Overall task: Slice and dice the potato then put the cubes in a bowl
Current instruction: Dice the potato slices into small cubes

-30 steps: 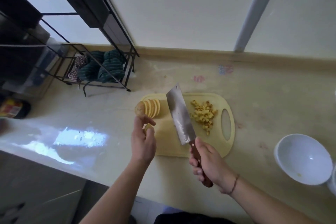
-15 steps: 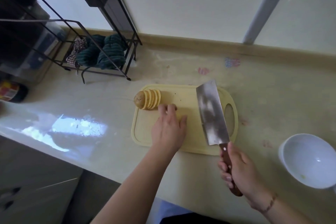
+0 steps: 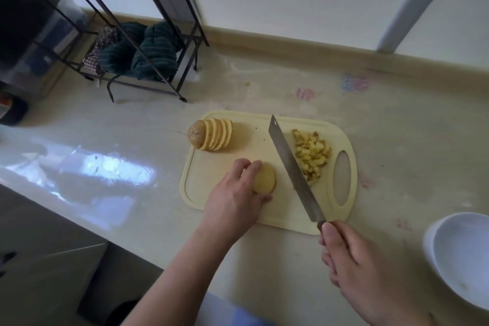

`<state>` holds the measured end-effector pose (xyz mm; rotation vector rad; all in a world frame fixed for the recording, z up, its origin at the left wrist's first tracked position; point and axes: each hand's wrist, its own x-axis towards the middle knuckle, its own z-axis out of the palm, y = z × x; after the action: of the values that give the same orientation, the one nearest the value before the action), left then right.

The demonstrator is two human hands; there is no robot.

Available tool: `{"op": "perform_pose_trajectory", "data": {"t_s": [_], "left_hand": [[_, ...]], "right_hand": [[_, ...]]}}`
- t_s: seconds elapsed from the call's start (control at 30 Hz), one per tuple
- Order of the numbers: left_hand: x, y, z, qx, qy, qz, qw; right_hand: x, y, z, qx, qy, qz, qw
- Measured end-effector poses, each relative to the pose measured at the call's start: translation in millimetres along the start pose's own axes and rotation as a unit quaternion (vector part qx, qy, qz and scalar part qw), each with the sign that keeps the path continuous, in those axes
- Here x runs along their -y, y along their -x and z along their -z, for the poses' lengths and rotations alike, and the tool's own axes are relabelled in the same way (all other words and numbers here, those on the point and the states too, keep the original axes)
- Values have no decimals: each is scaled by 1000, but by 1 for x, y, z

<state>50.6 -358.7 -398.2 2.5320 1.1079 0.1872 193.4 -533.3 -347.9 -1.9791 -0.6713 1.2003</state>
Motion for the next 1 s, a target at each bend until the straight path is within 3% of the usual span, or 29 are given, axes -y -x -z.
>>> {"op": "perform_pose_trajectory", "data": {"t_s": [0.2, 0.33, 0.57, 1.0], "left_hand": [[-14, -10, -16, -60, -32, 42, 997], [-11, -8, -14, -66, -32, 26, 997], [12, -13, -14, -82, 34, -215, 972], [12, -20, -21, -78, 72, -229, 968]], "right_hand": [[13, -4, -6, 2, 91, 12, 996], [10, -9, 0, -11, 60, 29, 998], [20, -1, 5, -13, 93, 26, 995], [9, 16, -2, -68, 171, 49, 982]]}}
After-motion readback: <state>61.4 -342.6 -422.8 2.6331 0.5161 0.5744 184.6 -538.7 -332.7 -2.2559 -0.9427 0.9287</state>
